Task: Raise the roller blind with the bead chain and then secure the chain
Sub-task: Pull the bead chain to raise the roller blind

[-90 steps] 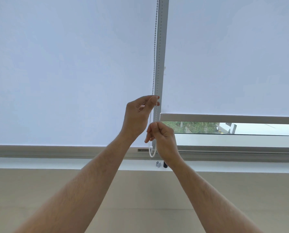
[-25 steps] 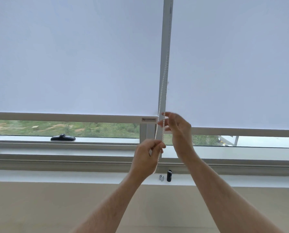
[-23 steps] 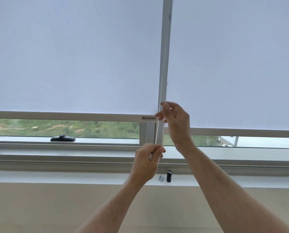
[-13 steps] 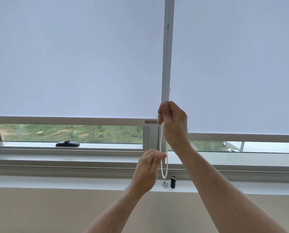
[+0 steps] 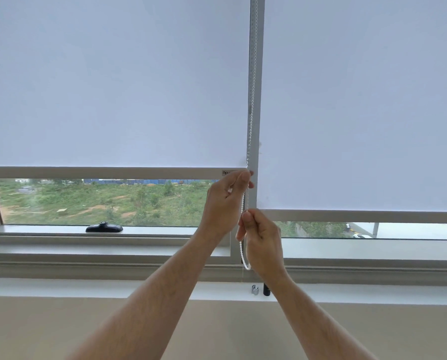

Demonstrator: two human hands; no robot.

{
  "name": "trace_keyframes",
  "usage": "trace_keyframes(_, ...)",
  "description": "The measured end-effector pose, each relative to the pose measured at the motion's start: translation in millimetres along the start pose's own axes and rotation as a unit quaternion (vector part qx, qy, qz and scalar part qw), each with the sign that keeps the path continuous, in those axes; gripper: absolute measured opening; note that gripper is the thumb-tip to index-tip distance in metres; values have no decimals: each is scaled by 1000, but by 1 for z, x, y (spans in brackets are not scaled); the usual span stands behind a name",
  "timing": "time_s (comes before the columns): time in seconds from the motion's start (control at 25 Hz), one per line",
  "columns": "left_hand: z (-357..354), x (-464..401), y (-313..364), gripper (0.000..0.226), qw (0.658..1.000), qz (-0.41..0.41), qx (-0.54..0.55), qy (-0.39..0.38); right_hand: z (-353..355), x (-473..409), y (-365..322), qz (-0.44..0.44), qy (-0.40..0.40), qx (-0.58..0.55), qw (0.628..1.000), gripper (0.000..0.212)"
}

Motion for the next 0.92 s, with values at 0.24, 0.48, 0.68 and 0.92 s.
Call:
trace_keyframes(0.24,0,8,2,21,1000,-16,-19,17,7,7,13,-29,-83,-37,995,29)
trace_keyframes(0.48,2,30,-16,14,1000,-6,8,-1,26,-17,1,-25,-90,-91,991,64)
trace_keyframes(0.68,-3,47,-30,16,1000,-3,-17,-9,19,-59,-37,-5,-25,-35,999,54)
trace_keyframes(0.92,-3,57,-37,21,998,13,-46,-33,11,-104,-95,9,-54,-101,993,32)
Point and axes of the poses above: each hand's wrist, its own x-axis away from the middle knuckle, its own z-axis out of the back of the hand, y = z × x, the point moved 1 cm from there along -x, towards the middle knuckle, and after that the axes turned 2 degrees about -z, right-handed, at the moved point
